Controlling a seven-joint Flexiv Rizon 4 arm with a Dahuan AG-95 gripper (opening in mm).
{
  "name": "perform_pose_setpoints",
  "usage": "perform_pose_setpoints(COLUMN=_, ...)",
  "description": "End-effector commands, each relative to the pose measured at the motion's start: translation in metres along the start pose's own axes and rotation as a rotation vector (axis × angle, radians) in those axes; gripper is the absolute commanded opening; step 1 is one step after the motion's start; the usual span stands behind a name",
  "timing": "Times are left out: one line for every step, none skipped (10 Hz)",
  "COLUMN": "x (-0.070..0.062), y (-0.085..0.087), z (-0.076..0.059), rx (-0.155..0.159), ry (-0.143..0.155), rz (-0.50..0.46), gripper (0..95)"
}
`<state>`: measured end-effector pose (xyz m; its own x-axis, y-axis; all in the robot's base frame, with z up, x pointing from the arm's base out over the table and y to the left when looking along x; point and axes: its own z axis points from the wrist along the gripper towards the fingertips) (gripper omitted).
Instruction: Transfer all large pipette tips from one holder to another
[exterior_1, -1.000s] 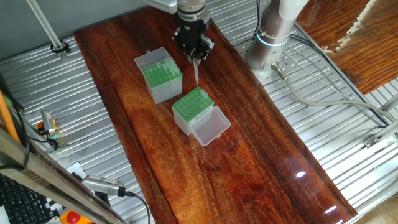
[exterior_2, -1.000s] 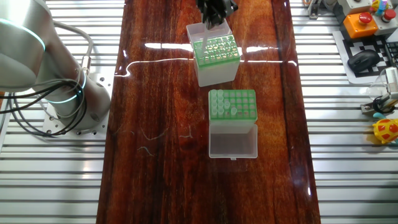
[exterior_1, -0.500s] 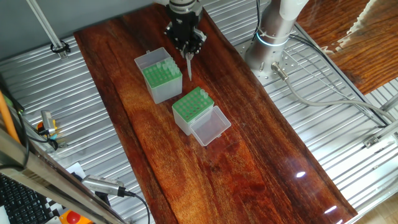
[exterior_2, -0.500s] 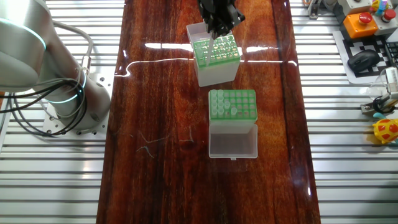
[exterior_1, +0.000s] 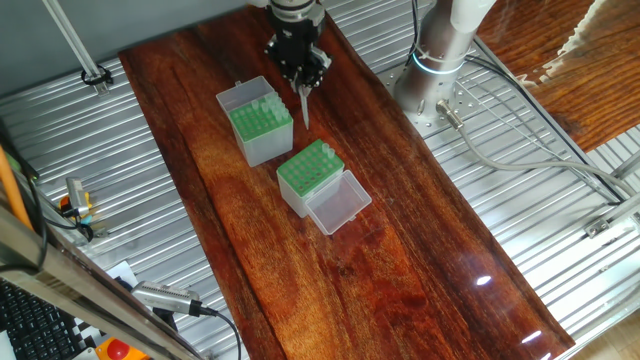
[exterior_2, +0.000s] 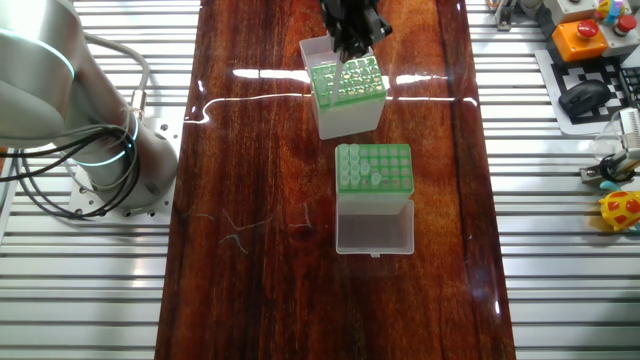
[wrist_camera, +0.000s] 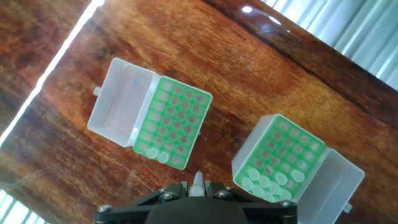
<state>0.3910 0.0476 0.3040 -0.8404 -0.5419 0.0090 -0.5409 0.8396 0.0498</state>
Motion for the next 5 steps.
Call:
perform_pose_setpoints(x=-0.001, y=-0.016, z=-0.006, rx=0.05, ry=-0.025, rz=-0.071, gripper=0.0)
perform_pose_setpoints(x=-0.004, y=-0.035, z=-0.014, rx=0.046, ry=-0.019, rz=-0.097, gripper=0.0)
perform_pose_setpoints(x=-0.007, y=-0.05, z=-0.018, rx=0.046, ry=-0.018, rz=-0.11, gripper=0.0)
perform_pose_setpoints(x=-0.009, y=-0.061, z=-0.02, rx=0.044, ry=-0.018, rz=-0.117, gripper=0.0)
perform_pose_setpoints(x=-0.009, y=-0.057, z=-0.02, rx=0.035, ry=-0.018, rz=-0.113, gripper=0.0)
